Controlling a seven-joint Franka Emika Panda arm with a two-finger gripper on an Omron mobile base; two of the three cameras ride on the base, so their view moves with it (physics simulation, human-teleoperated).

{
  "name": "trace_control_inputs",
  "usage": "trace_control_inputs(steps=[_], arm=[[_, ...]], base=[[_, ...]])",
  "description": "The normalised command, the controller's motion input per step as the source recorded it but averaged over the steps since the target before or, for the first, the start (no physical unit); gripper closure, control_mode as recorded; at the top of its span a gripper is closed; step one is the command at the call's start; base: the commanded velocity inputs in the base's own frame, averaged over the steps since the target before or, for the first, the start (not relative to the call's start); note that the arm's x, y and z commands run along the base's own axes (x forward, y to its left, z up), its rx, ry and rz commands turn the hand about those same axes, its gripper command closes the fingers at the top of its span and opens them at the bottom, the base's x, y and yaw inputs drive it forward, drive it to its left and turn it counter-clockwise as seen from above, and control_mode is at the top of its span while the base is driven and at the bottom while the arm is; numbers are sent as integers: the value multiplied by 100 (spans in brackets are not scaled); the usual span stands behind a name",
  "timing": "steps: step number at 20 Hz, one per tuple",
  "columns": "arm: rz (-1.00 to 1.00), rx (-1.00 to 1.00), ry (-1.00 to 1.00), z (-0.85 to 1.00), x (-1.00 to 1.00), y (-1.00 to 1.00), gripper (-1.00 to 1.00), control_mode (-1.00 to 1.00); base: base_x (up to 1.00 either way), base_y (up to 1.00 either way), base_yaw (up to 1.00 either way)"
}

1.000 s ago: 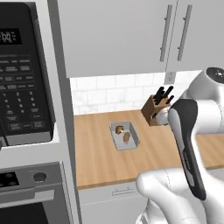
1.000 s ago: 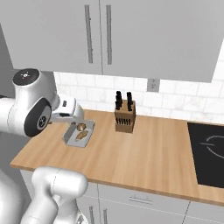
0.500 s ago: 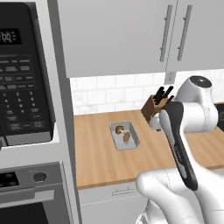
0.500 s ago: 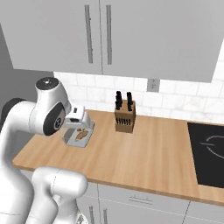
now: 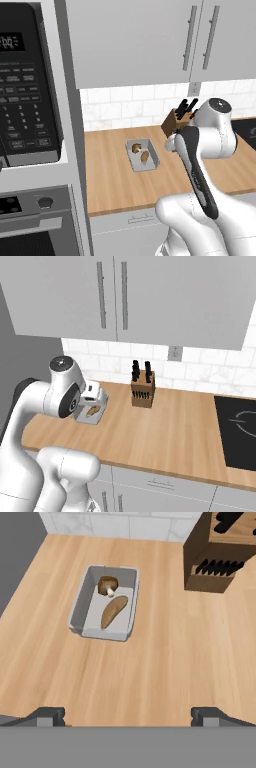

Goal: Take the meat container that has the chicken drumstick and place it on the second highest rack of the freezer. Then take the vegetable container that has the mushroom and sweet potato and place it on the highest rack of the freezer.

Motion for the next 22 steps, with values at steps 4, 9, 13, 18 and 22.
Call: trace_control_inputs(steps=[4,9,13,18,22], arm=[[-2,4,3,-7,76,1,-100,-100],[-2,1,23,-27,67,5,-100,-100],[0,0,23,-52,27,3,-100,-100],[0,0,16,-47,17,0,-100,-100],[0,0,3,-32,13,1,-100,-100]], base=[[0,0,0],[0,0,0],[0,0,0],[0,0,0],[0,0,0]])
